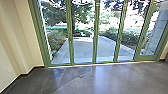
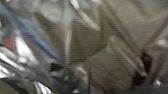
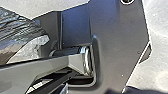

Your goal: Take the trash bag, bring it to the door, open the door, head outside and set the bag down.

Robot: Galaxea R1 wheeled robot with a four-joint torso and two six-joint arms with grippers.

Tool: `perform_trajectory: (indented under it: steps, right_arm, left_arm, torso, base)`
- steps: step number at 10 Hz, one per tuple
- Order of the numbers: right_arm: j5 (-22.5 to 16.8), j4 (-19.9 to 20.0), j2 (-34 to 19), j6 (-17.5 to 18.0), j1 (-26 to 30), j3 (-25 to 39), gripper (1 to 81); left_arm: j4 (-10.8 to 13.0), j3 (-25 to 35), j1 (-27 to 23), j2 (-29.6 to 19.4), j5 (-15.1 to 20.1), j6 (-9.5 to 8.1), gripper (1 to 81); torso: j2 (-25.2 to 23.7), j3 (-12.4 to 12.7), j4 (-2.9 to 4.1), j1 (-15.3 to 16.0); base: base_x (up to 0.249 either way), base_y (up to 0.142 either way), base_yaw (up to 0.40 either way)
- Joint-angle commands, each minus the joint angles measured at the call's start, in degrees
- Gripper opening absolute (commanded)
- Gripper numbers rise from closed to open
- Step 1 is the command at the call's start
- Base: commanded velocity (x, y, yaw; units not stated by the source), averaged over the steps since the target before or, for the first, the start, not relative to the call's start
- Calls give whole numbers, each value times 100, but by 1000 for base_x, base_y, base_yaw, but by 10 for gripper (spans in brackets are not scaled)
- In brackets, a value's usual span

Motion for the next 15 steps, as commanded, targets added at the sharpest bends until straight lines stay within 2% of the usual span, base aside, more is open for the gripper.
perform_trajectory:
  steps: [1, 15]
  right_arm:
    - [-352, -26, 50, -11, 225, 4, 811]
    - [-352, -35, 129, -11, 234, 4, 811]
  left_arm:
    - [15, 5, -278, -3, 338, 35, 10]
    - [41, 5, -269, 32, 338, 35, 10]
  torso:
    - [0, 0, 0, 0]
    - [0, 0, 0, 0]
  base:
    - [0, 0, -330]
    - [0, 0, -331]
